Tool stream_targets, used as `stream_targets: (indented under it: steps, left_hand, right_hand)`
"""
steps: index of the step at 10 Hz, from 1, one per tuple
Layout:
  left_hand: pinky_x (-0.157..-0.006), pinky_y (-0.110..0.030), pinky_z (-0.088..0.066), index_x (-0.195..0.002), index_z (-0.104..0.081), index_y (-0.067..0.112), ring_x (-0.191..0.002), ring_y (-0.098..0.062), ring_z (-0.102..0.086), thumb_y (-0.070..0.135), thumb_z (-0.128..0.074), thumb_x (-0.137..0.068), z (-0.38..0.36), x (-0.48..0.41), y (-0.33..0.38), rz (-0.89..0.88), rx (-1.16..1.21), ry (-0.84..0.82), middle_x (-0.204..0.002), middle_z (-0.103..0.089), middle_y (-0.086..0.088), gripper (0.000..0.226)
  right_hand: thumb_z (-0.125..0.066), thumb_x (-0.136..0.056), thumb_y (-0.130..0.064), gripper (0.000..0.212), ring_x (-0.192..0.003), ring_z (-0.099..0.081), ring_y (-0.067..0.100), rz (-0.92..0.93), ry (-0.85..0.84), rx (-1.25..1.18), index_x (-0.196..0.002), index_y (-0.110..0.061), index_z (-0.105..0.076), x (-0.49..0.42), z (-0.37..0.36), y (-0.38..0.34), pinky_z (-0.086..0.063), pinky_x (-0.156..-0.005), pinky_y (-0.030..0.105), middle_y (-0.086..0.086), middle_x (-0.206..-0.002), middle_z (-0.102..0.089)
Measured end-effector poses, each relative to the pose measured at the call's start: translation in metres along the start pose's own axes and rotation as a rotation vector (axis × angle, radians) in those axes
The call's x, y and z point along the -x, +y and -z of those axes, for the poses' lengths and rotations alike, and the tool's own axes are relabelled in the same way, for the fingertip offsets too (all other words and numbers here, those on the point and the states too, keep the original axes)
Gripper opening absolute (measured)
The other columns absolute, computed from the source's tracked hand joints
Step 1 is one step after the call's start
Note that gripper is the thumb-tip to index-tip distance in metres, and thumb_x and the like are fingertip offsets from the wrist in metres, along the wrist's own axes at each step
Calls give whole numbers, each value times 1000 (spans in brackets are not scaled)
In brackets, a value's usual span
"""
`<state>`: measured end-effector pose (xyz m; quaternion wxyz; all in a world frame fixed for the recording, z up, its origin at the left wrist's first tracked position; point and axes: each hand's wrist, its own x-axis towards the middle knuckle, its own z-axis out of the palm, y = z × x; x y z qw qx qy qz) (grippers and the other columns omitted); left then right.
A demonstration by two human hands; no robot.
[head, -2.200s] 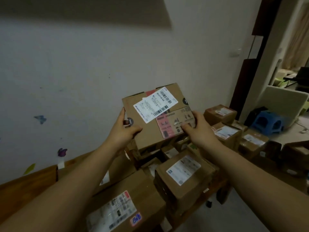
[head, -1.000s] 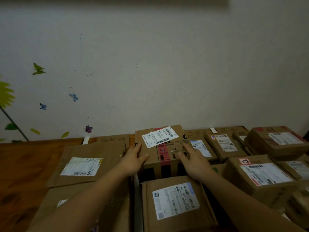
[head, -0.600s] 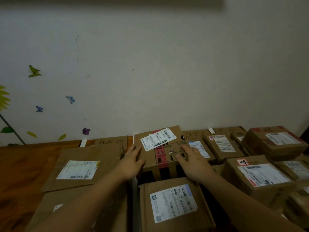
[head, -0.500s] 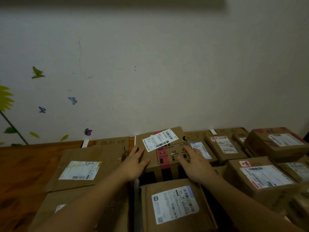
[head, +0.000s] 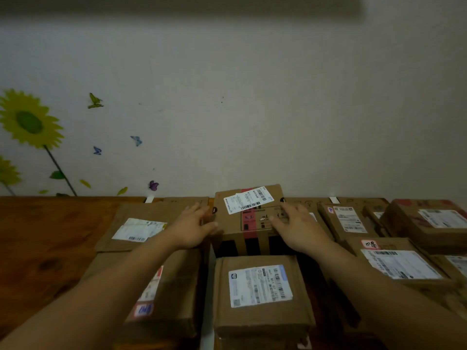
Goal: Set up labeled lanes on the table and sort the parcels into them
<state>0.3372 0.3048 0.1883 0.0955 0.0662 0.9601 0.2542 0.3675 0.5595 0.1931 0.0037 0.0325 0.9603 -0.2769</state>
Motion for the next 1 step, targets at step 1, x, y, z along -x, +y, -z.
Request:
stream_targets:
  steps: [1]
  left_hand:
    - [-117, -43, -9, -149, -23, 23, -146, -26, -4, 44, -44, -96, 7, 30, 3, 47, -30, 45, -159, -11, -4, 61]
  right_hand:
    - [-45, -94, -53, 59, -134, -34, 26, 60, 3, 8, -147, -33, -29, 11, 6, 0, -33, -105, 41, 5, -148, -33]
